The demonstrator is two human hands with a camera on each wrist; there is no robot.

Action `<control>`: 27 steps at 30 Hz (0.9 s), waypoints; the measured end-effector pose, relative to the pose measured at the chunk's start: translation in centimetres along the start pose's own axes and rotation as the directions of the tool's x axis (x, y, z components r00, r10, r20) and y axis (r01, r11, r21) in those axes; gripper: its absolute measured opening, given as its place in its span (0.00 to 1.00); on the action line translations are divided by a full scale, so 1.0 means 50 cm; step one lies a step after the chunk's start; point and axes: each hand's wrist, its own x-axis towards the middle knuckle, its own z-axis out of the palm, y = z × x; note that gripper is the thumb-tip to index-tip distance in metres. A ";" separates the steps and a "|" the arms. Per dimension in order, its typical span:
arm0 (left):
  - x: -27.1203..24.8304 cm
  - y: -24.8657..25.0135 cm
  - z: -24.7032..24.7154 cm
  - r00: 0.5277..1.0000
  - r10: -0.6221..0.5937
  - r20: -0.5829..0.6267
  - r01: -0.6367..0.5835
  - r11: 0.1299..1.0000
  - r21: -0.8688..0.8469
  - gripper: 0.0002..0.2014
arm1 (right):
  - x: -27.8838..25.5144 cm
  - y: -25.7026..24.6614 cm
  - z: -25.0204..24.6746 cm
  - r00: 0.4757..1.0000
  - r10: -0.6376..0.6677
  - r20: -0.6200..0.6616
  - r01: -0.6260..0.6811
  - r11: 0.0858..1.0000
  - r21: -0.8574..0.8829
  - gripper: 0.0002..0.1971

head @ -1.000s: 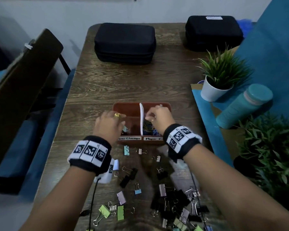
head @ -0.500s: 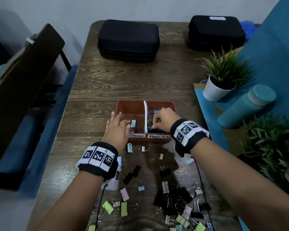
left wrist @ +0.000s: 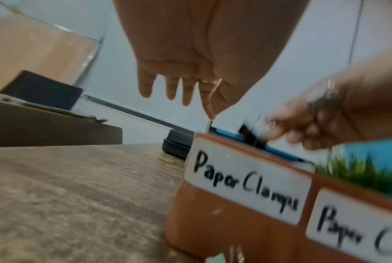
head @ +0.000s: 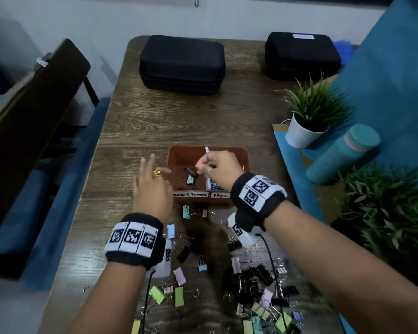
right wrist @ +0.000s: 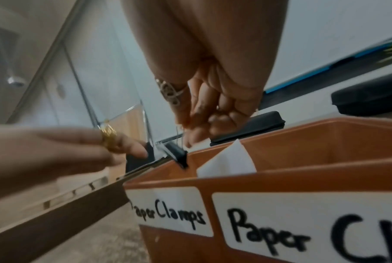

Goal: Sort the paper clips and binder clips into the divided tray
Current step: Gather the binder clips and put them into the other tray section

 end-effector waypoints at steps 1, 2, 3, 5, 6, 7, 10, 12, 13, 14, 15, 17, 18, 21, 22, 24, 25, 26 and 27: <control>-0.016 -0.005 -0.014 0.997 -0.037 -0.062 0.036 0.999 -0.022 0.07 | -0.005 0.002 0.004 0.999 -0.008 0.040 0.010 0.998 -0.055 0.11; -0.033 -0.012 -0.022 0.993 -0.076 -0.095 0.071 0.996 -0.055 0.05 | -0.014 0.005 0.000 0.999 -0.028 0.046 0.033 0.995 -0.097 0.14; -0.051 -0.021 -0.025 0.990 -0.106 -0.093 0.099 0.992 -0.073 0.04 | -0.023 0.011 -0.010 0.998 -0.055 0.009 0.055 0.990 -0.130 0.14; -0.084 -0.040 -0.009 0.991 -0.128 0.025 0.128 0.992 0.005 0.07 | -0.032 0.042 -0.046 0.988 -0.093 -0.125 0.061 0.969 -0.240 0.11; -0.100 -0.048 0.007 0.981 -0.139 0.135 0.130 0.989 0.073 0.11 | -0.029 0.061 -0.069 0.984 -0.067 -0.164 0.013 0.950 -0.311 0.10; -0.116 -0.053 0.026 0.954 -0.153 0.256 0.123 0.984 0.128 0.16 | -0.021 0.078 -0.090 0.986 -0.025 -0.166 -0.044 0.918 -0.395 0.10; -0.152 -0.054 0.086 0.849 -0.138 0.510 0.045 0.981 0.191 0.32 | 0.017 0.099 -0.116 0.997 0.061 0.044 -0.008 0.675 -0.738 0.09; -0.165 -0.047 0.114 0.804 -0.128 0.581 0.006 0.978 0.207 0.38 | 0.036 0.093 -0.102 0.971 0.099 0.219 0.144 0.493 -0.858 0.08; -0.167 -0.042 0.122 0.786 -0.135 0.603 -0.007 0.974 0.228 0.41 | 0.044 0.092 -0.092 0.956 0.111 0.271 0.199 0.429 -0.881 0.08; -0.169 -0.038 0.129 0.775 -0.146 0.615 -0.022 0.966 0.257 0.42 | 0.049 0.094 -0.084 0.947 0.126 0.295 0.230 0.376 -0.898 0.07; -0.171 -0.035 0.135 0.773 -0.151 0.616 -0.039 0.958 0.284 0.43 | 0.053 0.099 -0.076 0.942 0.141 0.304 0.244 0.335 -0.910 0.07; -0.174 -0.034 0.142 0.787 -0.149 0.599 -0.058 0.948 0.312 0.42 | 0.056 0.111 -0.064 0.944 0.149 0.294 0.243 0.287 -0.927 0.06; -0.176 -0.036 0.144 0.794 -0.147 0.590 -0.063 0.945 0.321 0.42 | 0.057 0.115 -0.060 0.949 0.143 0.282 0.232 0.288 -0.929 0.07; -0.180 -0.040 0.152 0.808 -0.148 0.571 -0.066 0.939 0.337 0.41 | 0.062 0.121 -0.057 0.955 0.150 0.257 0.200 0.317 -0.927 0.08; -0.181 -0.040 0.155 0.809 -0.149 0.569 -0.064 0.939 0.337 0.41 | 0.061 0.120 -0.057 0.954 0.159 0.254 0.196 0.309 -0.931 0.08; -0.182 -0.042 0.159 0.810 -0.144 0.568 -0.060 0.944 0.325 0.41 | 0.061 0.118 -0.055 0.952 0.169 0.256 0.200 0.293 -0.935 0.07; -0.182 -0.044 0.160 0.812 -0.137 0.568 -0.058 0.948 0.312 0.40 | 0.061 0.117 -0.055 0.950 0.169 0.263 0.207 0.289 -0.935 0.07; -0.182 -0.047 0.161 0.813 -0.128 0.567 -0.056 0.954 0.296 0.40 | 0.061 0.115 -0.055 0.946 0.173 0.273 0.216 0.290 -0.932 0.07; -0.182 -0.051 0.162 0.816 -0.118 0.566 -0.055 0.959 0.280 0.39 | 0.059 0.114 -0.057 0.942 0.175 0.288 0.227 0.303 -0.926 0.07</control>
